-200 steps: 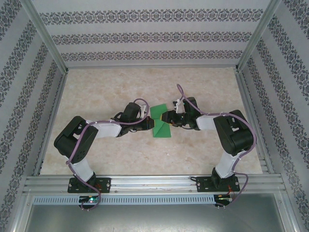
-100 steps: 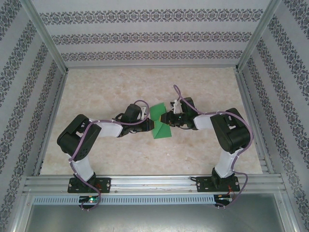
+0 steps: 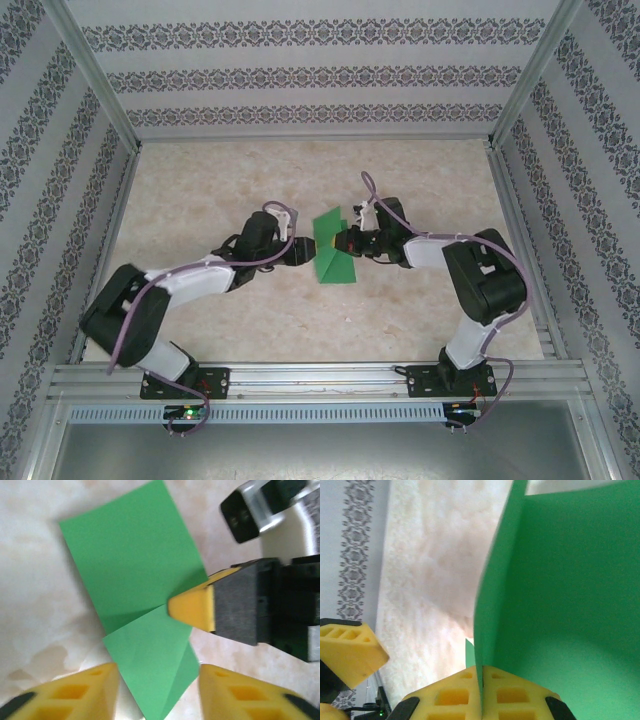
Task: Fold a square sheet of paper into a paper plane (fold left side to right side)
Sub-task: Turn over the paper at the center of the table.
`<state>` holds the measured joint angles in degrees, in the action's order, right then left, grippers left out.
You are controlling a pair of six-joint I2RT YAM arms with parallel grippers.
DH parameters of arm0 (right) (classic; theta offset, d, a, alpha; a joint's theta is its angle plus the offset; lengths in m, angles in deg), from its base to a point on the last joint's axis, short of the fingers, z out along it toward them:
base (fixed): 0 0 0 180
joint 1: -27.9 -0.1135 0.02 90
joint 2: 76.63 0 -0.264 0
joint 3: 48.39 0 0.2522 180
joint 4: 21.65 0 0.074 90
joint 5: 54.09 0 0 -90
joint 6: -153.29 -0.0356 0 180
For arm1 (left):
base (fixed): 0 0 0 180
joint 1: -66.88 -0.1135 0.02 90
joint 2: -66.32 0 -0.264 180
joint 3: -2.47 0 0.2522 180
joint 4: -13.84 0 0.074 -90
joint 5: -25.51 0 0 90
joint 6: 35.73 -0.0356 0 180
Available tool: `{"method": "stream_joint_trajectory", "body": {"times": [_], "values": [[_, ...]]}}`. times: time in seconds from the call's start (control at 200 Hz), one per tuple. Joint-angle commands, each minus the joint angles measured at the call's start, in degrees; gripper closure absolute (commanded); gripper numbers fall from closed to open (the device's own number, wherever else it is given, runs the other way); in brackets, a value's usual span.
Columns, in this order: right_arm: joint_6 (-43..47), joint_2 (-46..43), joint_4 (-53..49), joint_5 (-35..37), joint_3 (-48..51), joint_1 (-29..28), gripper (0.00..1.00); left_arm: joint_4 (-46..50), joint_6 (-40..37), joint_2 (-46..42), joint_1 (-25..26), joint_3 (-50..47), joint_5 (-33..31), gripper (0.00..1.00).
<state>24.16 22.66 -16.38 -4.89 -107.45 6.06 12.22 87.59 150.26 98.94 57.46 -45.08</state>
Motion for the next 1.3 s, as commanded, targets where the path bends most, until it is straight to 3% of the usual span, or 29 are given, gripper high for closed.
{"method": "stream_joint_trajectory", "body": {"times": [0.0, 0.24, 0.335, 0.385, 0.53, 0.739, 0.914, 1.294], "values": [[2.7, -6.2, 1.0, 0.1, -2.1, 1.1, 1.00, 1.8, -3.8, -7.5, -1.2, -1.9, -4.0, 0.42], [2.3, -16.8, 4.3, -1.2, -2.3, 4.0, 1.00, -0.3, -4.9, -24.3, -2.9, -6.2, -6.1, 0.13], [1.1, -20.4, 6.9, -1.9, -2.3, 4.4, 1.00, -3.4, -3.8, -29.5, -3.6, -7.6, -3.7, 0.01], [-0.2, -21.9, 9.3, -2.2, -2.0, 4.4, 1.00, -6.0, -3.9, -31.3, -4.1, -8.1, -0.7, 0.00], [-6.0, -24.8, 18.4, -3.9, -0.8, 4.1, 1.00, -12.7, -0.2, -32.9, -4.3, -7.8, 6.7, 0.00], [-14.3, -25.5, 31.3, -5.0, -0.1, 1.6, 1.00, -22.0, 9.0, -26.5, -4.3, -4.0, 16.6, 0.01], [-16.4, -25.2, 33.7, -6.1, -1.1, -0.5, 1.00, -28.9, 12.8, -21.4, -4.2, -3.1, 18.0, 0.05], [-19.3, -24.6, 36.8, -6.9, -0.5, -2.0, 1.00, -40.1, 18.6, -13.0, -4.3, -1.9, 19.1, 0.28]]}}
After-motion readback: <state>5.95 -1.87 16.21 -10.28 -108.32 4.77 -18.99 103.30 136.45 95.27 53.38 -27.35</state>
